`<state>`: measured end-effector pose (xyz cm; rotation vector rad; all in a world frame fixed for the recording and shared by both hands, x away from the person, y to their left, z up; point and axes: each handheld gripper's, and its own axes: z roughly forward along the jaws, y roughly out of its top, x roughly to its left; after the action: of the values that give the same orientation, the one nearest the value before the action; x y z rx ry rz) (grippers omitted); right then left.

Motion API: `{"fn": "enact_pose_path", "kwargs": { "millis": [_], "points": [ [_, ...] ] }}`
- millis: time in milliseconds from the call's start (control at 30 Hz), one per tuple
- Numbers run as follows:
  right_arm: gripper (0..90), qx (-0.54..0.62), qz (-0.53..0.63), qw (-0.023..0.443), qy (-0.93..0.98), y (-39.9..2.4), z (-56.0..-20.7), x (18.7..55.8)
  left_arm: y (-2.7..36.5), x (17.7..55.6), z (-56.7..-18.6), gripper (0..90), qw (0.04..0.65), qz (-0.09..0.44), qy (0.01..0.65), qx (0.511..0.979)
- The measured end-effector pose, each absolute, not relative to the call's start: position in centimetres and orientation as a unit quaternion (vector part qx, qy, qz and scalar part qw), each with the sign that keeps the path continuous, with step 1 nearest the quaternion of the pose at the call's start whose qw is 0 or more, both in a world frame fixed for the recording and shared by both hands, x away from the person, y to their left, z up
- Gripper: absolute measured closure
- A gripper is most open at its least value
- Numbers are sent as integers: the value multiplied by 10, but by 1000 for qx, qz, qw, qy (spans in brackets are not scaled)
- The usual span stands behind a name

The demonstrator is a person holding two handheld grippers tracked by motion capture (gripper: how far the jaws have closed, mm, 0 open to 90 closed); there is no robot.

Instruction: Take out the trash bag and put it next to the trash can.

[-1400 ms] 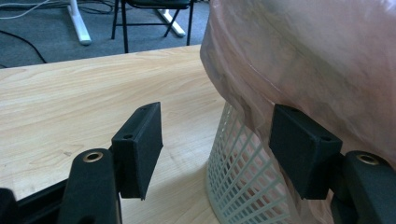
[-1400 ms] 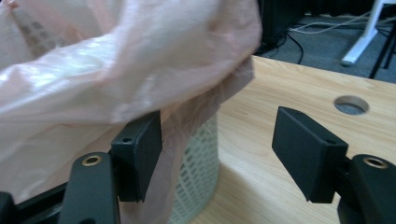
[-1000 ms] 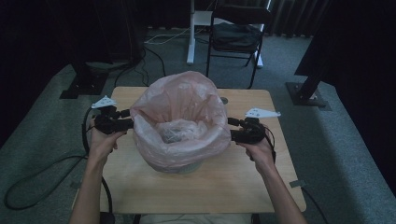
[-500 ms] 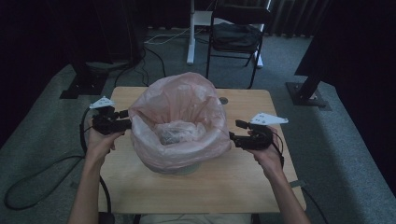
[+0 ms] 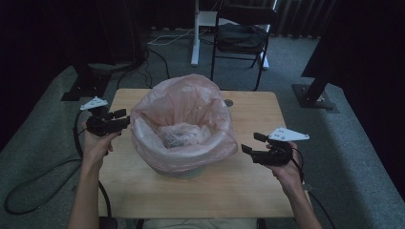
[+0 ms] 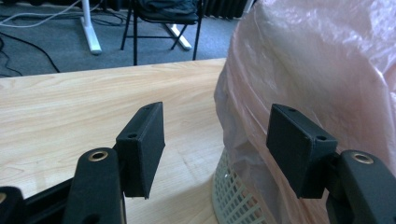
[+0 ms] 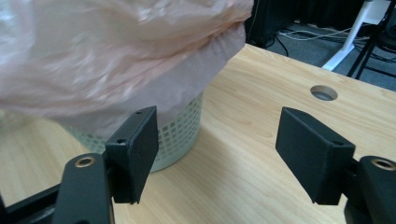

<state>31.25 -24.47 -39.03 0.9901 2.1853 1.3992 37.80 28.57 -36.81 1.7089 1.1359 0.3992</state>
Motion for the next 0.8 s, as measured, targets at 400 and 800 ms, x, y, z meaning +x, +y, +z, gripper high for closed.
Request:
{"fn": "enact_pose_path", "kwargs": {
  "millis": [400,800],
  "points": [
    [276,330,473,163,800,-219,-424,315,298,374,-363,361,516,171,482,687],
    [277,289,539,191,768,-211,-402,317,300,372,-358,352,523,171,480,683]
  ]
}}
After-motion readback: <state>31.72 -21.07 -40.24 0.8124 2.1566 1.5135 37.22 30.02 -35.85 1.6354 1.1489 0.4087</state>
